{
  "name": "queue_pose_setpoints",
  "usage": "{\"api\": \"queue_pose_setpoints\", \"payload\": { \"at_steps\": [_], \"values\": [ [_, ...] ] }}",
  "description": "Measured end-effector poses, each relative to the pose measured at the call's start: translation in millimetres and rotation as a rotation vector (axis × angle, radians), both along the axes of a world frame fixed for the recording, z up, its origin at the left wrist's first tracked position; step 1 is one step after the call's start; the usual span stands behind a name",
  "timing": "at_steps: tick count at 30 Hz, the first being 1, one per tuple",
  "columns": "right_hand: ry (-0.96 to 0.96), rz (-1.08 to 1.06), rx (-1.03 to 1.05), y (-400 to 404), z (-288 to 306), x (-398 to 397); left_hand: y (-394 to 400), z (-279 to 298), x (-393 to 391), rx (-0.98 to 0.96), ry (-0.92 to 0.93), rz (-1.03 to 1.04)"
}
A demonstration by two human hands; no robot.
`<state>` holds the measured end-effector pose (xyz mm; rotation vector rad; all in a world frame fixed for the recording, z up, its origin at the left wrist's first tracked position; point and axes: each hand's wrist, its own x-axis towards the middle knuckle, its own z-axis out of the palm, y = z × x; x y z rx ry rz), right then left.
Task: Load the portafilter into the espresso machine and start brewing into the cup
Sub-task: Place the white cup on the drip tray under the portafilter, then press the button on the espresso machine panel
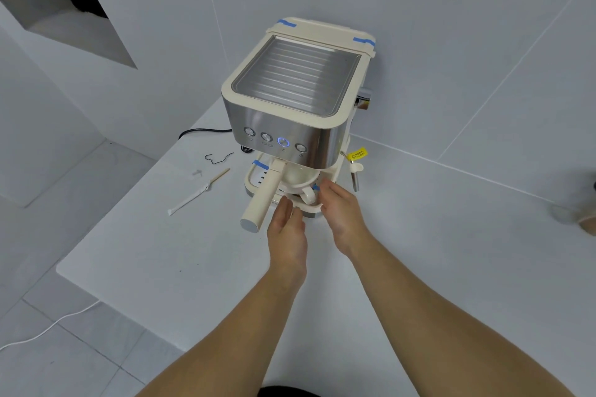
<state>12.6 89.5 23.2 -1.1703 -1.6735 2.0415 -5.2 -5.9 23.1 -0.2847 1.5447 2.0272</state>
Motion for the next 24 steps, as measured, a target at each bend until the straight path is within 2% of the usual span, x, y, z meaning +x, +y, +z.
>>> {"api": "queue_pose_setpoints", "payload": {
  "at_steps": [6,13,17,20,24],
  "values": [
    [-0.046,-0.041,0.030,-13,15,23,-39,2,14,-0.025,-0.055,-0.130],
    [0.019,-0.125,0.067,-27,52,46,-84,39,26,0.050,0.008,-0.338],
    [0.097,-0.192,0.183,-29,83,51,-103,75,2,0.082,0.189,-0.425],
    [0.084,-0.226,0.387,-25,104,49,-111,104,-26,0.052,0.430,-0.494],
    [0.026,-0.180,0.652,-23,133,39,-111,133,-68,-0.083,0.768,-0.582]
  ]
}}
